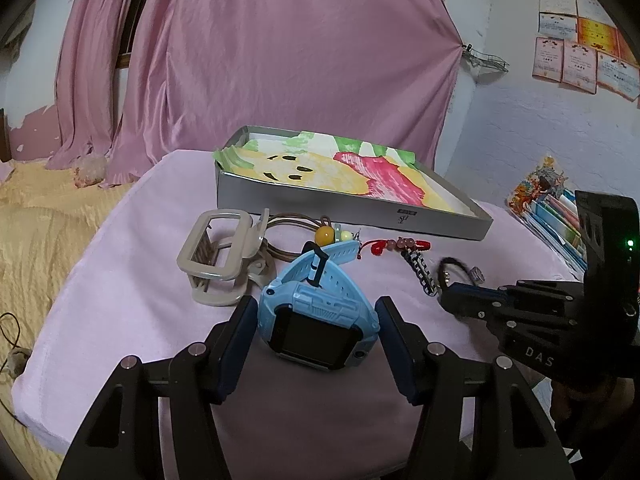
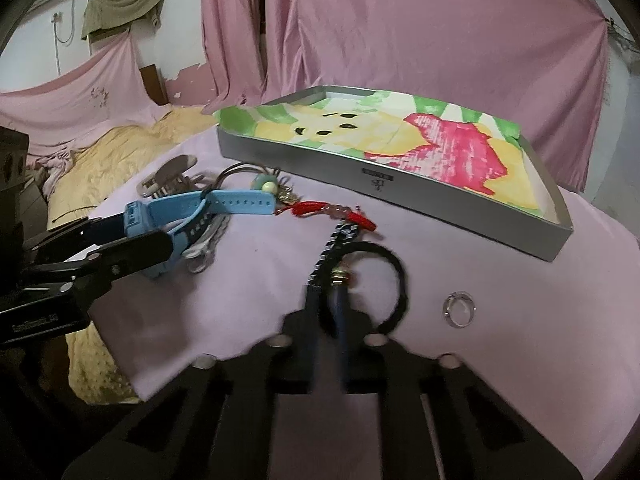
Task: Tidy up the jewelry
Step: 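Carry the watch and hair tie over the grey tray and open both tools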
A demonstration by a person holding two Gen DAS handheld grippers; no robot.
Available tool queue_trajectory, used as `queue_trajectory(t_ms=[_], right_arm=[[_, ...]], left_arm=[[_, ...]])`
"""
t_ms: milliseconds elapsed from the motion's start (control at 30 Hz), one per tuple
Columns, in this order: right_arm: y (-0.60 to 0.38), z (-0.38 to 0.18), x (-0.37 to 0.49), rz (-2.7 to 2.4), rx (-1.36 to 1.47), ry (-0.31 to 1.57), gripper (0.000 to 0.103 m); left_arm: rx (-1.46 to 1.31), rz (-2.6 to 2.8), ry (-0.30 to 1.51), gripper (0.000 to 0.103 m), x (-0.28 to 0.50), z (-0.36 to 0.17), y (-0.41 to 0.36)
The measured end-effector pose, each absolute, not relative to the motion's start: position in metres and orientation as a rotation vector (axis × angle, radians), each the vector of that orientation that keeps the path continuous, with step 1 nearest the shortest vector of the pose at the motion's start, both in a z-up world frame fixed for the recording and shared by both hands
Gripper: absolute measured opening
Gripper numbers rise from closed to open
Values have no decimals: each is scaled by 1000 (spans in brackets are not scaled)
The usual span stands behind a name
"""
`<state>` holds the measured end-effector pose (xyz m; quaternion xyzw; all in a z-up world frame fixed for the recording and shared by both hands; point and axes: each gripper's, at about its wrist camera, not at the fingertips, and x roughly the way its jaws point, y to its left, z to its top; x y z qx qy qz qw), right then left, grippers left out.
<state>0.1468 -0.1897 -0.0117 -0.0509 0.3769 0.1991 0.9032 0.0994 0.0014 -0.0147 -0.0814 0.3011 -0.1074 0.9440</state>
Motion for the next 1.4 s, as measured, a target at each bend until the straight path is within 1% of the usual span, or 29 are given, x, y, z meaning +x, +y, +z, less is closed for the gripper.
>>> queue_trajectory(t_ms=[200, 433, 567, 767, 933, 1100, 1267, 1400], right_arm=[[-203, -3, 133, 443, -6, 706, 5], [-212, 15, 133, 448, 26, 615, 5], [-219, 26, 136, 436, 43, 562, 5], [-229, 43, 172, 405, 69, 537, 5], [-231, 43, 224, 384, 85, 617, 5], [-231, 20, 280, 416, 142, 771, 5], [-228, -6, 306, 411, 173, 877, 5], [-226, -19, 315, 402, 175, 924, 5]], left_arm=[[-191, -218, 601, 58, 95, -12, 0], [-227, -239, 528, 58, 97, 3, -6], [-243, -235, 487, 58, 110, 15, -9], [-261, -217, 466, 58, 147, 35, -9], [-271, -205, 517, 58, 192, 43, -12], [-283, -193, 627, 58, 238, 36, -17], [-254, -158, 766, 58, 264, 15, -23], [-243, -144, 822, 59, 270, 6, -25]])
